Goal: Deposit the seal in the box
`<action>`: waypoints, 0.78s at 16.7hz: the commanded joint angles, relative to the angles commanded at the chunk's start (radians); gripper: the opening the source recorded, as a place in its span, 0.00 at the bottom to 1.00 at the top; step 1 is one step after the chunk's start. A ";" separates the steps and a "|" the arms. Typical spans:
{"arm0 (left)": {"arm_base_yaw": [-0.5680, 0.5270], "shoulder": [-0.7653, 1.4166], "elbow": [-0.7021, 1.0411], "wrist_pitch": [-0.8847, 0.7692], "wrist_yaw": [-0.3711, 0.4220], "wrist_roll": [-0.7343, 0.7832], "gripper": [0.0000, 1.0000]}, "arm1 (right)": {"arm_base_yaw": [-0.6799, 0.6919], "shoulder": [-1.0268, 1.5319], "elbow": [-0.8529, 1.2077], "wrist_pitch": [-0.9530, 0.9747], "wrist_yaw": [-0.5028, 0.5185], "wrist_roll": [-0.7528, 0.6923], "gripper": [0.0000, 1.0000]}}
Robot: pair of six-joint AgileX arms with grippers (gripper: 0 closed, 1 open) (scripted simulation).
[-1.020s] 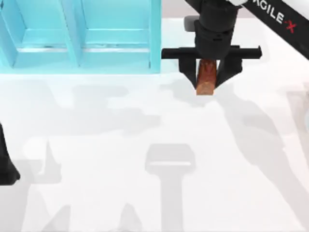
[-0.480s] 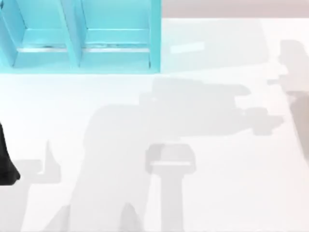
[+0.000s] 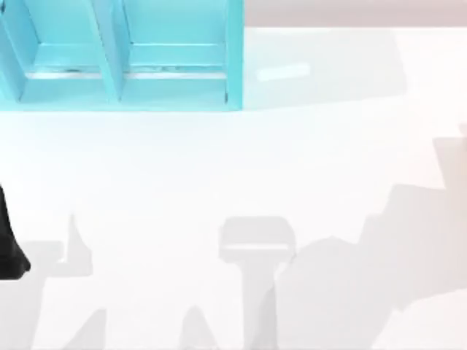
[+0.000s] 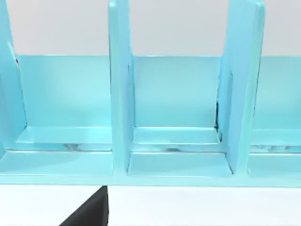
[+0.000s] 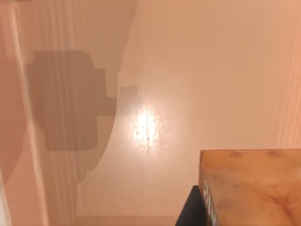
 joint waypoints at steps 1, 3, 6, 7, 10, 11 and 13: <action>0.000 0.000 0.000 0.000 0.000 0.000 1.00 | -0.002 -0.002 -0.002 0.001 0.000 -0.002 0.00; 0.000 0.000 0.000 0.000 0.000 0.000 1.00 | -0.002 -0.002 -0.002 0.001 0.000 -0.002 0.00; 0.000 0.000 0.000 0.000 0.000 0.000 1.00 | 0.004 0.004 -0.017 0.015 0.000 -0.002 0.00; 0.000 0.000 0.000 0.000 0.000 0.000 1.00 | 0.005 0.005 -0.039 0.039 -0.001 -0.002 0.00; 0.000 0.000 0.000 0.000 0.000 0.000 1.00 | 0.003 0.010 -0.132 0.147 -0.002 0.001 0.00; 0.000 0.000 0.000 0.000 0.000 0.000 1.00 | 0.002 0.013 -0.166 0.186 -0.001 0.001 0.00; 0.000 0.000 0.000 0.000 0.000 0.000 1.00 | 0.002 0.019 -0.219 0.240 0.000 0.001 0.00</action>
